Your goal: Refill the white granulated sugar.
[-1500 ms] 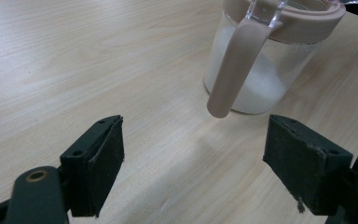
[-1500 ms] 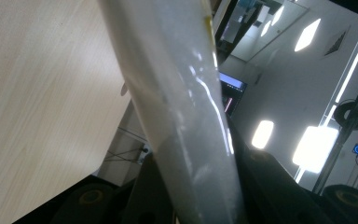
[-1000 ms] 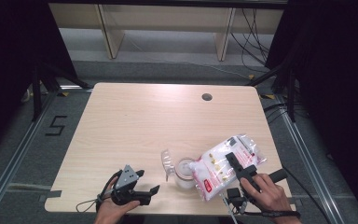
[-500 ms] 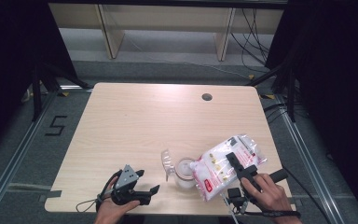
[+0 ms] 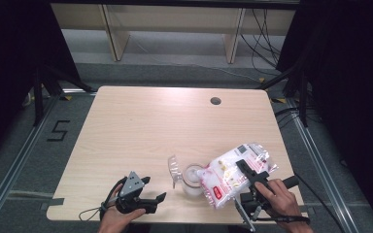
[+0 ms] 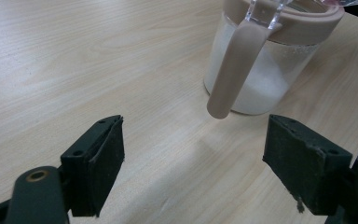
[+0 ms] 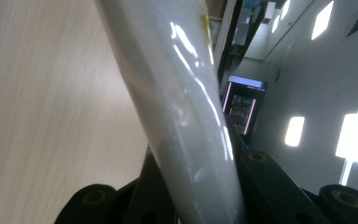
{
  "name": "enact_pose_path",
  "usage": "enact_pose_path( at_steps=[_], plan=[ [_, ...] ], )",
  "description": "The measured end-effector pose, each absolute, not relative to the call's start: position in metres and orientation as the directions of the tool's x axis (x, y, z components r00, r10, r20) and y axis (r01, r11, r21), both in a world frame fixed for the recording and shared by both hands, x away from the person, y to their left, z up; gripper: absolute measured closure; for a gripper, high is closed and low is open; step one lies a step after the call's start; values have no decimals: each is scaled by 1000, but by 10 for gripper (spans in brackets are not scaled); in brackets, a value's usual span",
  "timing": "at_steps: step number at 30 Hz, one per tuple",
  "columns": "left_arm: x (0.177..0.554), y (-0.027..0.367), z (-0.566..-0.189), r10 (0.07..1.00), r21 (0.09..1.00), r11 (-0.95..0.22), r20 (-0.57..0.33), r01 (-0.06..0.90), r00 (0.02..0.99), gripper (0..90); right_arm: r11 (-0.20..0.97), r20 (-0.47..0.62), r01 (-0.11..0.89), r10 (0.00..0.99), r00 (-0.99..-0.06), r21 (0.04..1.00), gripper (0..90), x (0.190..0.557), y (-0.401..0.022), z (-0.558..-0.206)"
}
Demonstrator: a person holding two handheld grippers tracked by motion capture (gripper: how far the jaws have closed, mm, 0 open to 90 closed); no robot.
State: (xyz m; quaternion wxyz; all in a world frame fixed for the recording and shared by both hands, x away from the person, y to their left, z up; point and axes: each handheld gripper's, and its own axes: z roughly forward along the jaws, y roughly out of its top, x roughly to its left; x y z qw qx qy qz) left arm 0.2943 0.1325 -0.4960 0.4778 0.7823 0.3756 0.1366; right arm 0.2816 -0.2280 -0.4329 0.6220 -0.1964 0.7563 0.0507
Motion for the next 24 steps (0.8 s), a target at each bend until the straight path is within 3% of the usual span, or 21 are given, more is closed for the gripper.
enact_pose_path(
  at_steps=[13,14,15,17,19,20,22,24],
  plan=[
    [294,132,-497,717,847,-262,-150,463,680,197,929,-965,-369,-88,-246,9,822,286,-235,-434],
    [293,131,-497,722,851,-251,-153,461,675,197,934,-960,-352,-43,-277,60,822,286,-237,-436],
    [293,132,-495,725,848,-260,-144,462,673,197,923,-963,-384,-75,-259,31,822,288,-236,-434],
    [294,132,-497,721,848,-260,-147,462,677,197,932,-954,-341,15,-298,121,822,286,-240,-439],
    [295,133,-497,715,849,-272,-137,453,686,197,926,-957,-365,-13,-290,98,822,286,-243,-436],
    [294,132,-497,723,850,-254,-150,461,675,197,927,-948,-342,44,-317,157,823,285,-244,-440],
    [294,131,-496,724,851,-253,-149,460,673,197,921,-953,-371,-1,-302,116,824,286,-246,-436],
    [293,132,-496,724,848,-260,-145,462,675,197,916,-924,-329,96,-370,227,825,286,-248,-443]
  ],
)
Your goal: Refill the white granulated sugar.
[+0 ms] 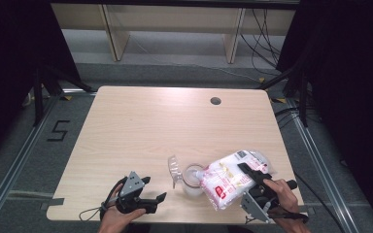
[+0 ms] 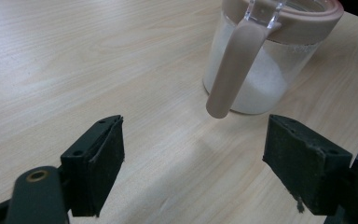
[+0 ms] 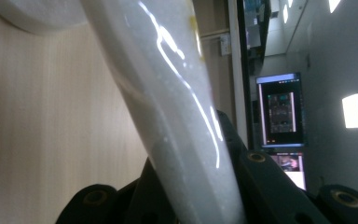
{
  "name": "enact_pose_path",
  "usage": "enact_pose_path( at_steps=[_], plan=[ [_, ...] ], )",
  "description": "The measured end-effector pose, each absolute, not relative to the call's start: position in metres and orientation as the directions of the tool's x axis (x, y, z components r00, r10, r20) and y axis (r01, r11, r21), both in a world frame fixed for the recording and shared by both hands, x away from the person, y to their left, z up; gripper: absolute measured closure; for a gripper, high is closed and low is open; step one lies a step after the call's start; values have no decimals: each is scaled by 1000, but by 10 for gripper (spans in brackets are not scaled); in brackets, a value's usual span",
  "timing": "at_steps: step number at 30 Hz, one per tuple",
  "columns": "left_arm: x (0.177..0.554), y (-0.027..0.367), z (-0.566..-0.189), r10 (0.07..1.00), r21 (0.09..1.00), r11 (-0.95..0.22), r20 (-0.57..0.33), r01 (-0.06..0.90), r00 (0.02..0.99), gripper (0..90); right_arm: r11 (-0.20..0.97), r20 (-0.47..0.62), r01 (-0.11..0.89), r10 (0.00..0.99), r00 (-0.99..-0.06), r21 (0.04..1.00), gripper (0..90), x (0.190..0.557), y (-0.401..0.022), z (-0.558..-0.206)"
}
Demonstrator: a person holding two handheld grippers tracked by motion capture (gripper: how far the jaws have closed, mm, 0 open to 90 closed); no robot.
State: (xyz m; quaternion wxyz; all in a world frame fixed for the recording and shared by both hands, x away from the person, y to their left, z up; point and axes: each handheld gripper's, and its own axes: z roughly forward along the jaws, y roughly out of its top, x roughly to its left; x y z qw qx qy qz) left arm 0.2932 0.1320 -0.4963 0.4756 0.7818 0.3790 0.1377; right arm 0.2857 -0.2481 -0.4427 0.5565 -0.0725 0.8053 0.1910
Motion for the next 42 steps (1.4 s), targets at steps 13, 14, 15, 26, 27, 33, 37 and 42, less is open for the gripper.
enact_pose_path(
  at_steps=[13,14,15,26,27,33,37,42],
  plan=[
    [294,132,-496,719,852,-255,-149,457,679,198,822,-817,-292,314,-484,489,834,293,-258,-440],
    [294,132,-496,719,852,-255,-150,458,679,198,819,-811,-290,316,-492,495,836,293,-258,-440],
    [294,132,-496,721,851,-256,-148,459,677,198,817,-813,-300,309,-494,493,838,294,-258,-440],
    [294,132,-496,720,852,-254,-150,458,678,199,716,-682,-230,442,-583,660,849,299,-261,-441],
    [294,132,-496,720,849,-255,-152,462,677,199,698,-663,-223,457,-593,681,850,300,-262,-441],
    [293,132,-496,726,847,-256,-149,465,671,199,598,-540,-153,547,-640,787,869,307,-269,-444],
    [294,132,-496,718,848,-257,-154,464,678,199,572,-504,-133,560,-658,809,884,313,-270,-447],
    [294,132,-496,724,851,-249,-154,463,673,199,536,-444,-82,593,-672,840,888,320,-270,-453]
  ],
)
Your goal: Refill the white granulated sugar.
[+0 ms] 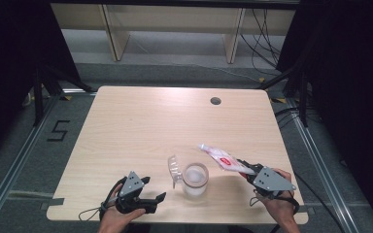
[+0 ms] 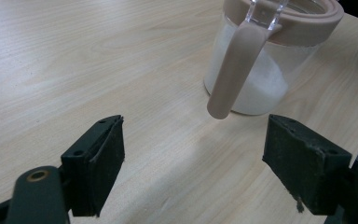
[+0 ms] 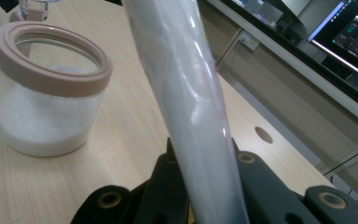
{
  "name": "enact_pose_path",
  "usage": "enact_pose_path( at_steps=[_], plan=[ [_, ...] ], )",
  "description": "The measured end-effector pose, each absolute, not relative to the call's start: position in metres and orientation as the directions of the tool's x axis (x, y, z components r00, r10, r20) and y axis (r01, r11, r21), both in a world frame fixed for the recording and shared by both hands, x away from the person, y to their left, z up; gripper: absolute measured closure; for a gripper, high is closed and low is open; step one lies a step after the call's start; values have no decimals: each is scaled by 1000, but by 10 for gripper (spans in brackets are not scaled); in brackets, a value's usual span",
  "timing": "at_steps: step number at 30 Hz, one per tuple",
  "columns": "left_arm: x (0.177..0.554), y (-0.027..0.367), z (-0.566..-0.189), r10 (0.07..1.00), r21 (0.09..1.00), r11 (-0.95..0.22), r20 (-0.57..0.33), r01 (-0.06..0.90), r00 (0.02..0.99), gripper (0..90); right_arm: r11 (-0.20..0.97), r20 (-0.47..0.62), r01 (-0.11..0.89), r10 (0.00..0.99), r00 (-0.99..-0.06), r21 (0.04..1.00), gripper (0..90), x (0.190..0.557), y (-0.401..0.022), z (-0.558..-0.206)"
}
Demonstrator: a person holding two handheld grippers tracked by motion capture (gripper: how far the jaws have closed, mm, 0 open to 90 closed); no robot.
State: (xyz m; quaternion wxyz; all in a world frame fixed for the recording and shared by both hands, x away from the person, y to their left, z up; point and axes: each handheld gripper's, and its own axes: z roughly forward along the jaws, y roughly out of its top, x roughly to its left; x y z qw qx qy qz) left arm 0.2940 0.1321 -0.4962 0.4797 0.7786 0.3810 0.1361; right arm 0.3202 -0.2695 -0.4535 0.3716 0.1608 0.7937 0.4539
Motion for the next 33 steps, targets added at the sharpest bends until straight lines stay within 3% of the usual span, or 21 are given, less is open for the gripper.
enact_pose_path(
  at_steps=[28,33],
  plan=[
    [294,132,-497,722,851,-252,-152,461,675,199,322,-232,16,716,-658,947,890,377,-278,-484],
    [294,132,-496,721,854,-241,-160,461,674,199,256,-147,74,744,-652,964,889,384,-280,-491]
  ],
)
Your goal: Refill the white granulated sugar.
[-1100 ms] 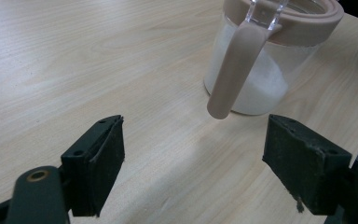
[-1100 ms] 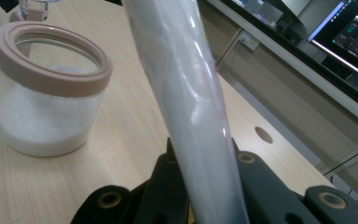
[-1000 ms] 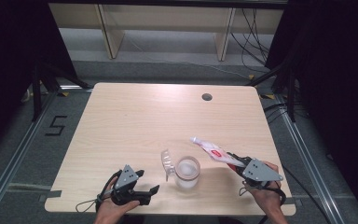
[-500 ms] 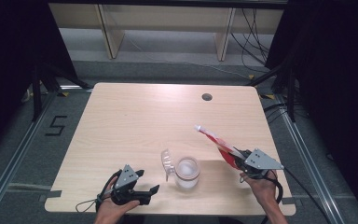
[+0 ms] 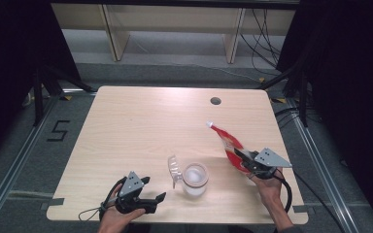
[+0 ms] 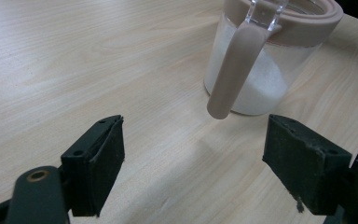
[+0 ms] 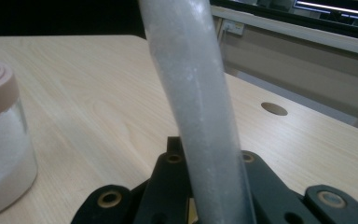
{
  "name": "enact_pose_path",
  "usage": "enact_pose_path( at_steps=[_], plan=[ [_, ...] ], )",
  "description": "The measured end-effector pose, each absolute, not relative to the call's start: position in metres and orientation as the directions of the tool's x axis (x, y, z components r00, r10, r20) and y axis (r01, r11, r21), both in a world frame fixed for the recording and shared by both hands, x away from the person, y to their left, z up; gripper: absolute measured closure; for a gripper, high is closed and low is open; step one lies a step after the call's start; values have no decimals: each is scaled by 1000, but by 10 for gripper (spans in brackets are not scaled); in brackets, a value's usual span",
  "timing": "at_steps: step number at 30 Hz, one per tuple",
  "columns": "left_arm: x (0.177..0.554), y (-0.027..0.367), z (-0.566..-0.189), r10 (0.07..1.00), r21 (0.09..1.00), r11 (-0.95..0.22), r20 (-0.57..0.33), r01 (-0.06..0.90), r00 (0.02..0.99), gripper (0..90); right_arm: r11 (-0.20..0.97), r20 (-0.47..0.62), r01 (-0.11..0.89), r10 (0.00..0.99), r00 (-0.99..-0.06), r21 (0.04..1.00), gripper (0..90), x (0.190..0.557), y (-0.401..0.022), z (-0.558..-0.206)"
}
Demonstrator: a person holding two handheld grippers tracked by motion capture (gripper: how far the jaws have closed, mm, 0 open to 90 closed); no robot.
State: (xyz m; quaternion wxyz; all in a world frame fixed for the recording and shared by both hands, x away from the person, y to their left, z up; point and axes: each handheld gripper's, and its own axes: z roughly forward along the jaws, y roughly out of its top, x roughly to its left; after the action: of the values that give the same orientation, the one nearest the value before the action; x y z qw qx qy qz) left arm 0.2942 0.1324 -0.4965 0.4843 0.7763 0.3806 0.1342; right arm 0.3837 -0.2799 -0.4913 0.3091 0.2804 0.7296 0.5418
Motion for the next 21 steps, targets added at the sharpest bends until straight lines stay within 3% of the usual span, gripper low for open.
enact_pose_path(
  at_steps=[9,11,12,17,18,21],
  plan=[
    [293,133,-496,724,855,-240,-158,460,671,198,210,-111,82,762,-638,974,877,383,-287,-497],
    [293,134,-495,722,856,-254,-142,451,677,198,202,-68,134,758,-649,970,868,379,-288,-497],
    [293,132,-497,722,855,-237,-163,462,673,198,243,-131,92,761,-635,966,867,381,-291,-496],
    [294,133,-497,724,851,-251,-151,461,673,198,240,-119,112,773,-623,964,862,379,-298,-495],
    [294,133,-496,724,852,-260,-139,455,676,198,230,-85,154,775,-626,961,861,376,-299,-494],
    [294,133,-497,720,853,-249,-153,459,677,198,229,-104,126,776,-622,965,859,376,-303,-494]
  ],
)
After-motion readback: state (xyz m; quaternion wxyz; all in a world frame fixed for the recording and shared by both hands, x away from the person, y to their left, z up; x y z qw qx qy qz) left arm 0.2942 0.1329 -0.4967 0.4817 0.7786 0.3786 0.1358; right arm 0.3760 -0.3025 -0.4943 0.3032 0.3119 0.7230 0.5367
